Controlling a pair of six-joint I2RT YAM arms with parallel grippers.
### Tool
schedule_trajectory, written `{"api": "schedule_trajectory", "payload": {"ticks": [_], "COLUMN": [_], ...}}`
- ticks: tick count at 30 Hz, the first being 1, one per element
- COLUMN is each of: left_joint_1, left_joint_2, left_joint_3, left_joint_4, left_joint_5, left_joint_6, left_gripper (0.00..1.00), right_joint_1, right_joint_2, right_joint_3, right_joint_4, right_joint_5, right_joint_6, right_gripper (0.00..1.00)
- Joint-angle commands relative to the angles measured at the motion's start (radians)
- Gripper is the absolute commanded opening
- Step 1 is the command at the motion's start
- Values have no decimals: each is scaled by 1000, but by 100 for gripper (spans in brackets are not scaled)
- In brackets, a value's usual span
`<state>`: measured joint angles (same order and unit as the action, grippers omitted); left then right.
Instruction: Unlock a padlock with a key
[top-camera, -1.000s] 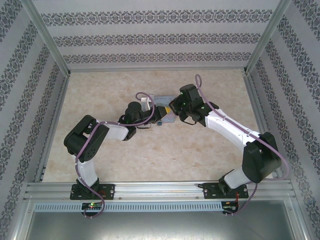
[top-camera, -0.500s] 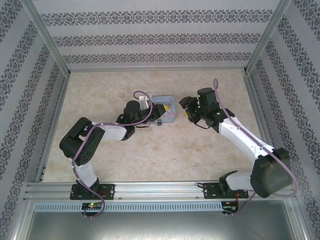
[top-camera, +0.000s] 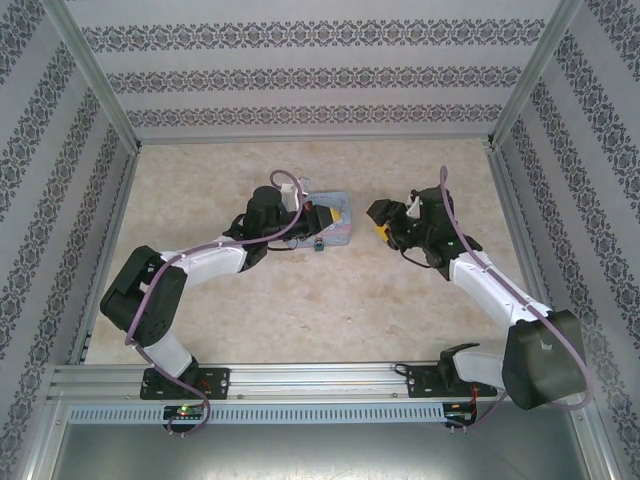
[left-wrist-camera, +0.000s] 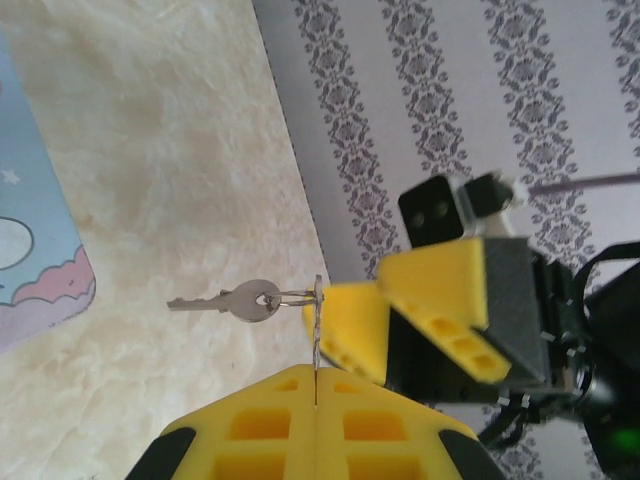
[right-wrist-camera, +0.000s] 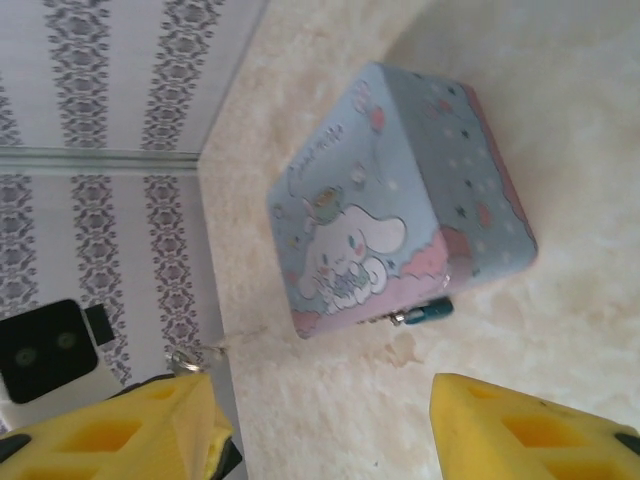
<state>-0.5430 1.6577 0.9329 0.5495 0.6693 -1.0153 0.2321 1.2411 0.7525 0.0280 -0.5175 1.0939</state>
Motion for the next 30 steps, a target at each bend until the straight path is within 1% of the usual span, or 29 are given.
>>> {"api": "schedule_trajectory", "payload": {"ticks": [1, 5, 11, 14, 17, 18, 26, 30], "left_joint_1": [0, 9, 21, 26, 34, 36, 41, 41], "left_joint_2": [8, 48, 107, 129, 148, 154, 190, 202], "left_joint_3": [53, 99, 175, 203, 221, 226, 253, 263], "left_joint_4": [-110, -153, -221, -233, -236, -234, -210, -200], "left_joint_5": [108, 205, 326, 361, 375, 380, 410, 416], "left_joint_6": [94, 143, 203, 213, 217, 217, 207, 201], "left_gripper": [0, 0, 0, 0, 0, 0, 0, 0], "right_joint_1": [-30, -62, -104, -103, -103, -103, -90, -76], "right_joint_2": [27, 71, 137, 180, 209, 214, 253, 270], "right_joint_3": [33, 83, 139, 161, 160, 156, 144, 150], "right_joint_4": [123, 106, 123, 132, 140, 145, 183, 185], "right_joint_5": [-159, -243, -393, -450, -475, -482, -500, -508], "right_joint_6": [-157, -310, -424, -431, -432, -430, -416, -414], "right_gripper": [59, 54, 50, 47, 42, 42, 39, 37]}}
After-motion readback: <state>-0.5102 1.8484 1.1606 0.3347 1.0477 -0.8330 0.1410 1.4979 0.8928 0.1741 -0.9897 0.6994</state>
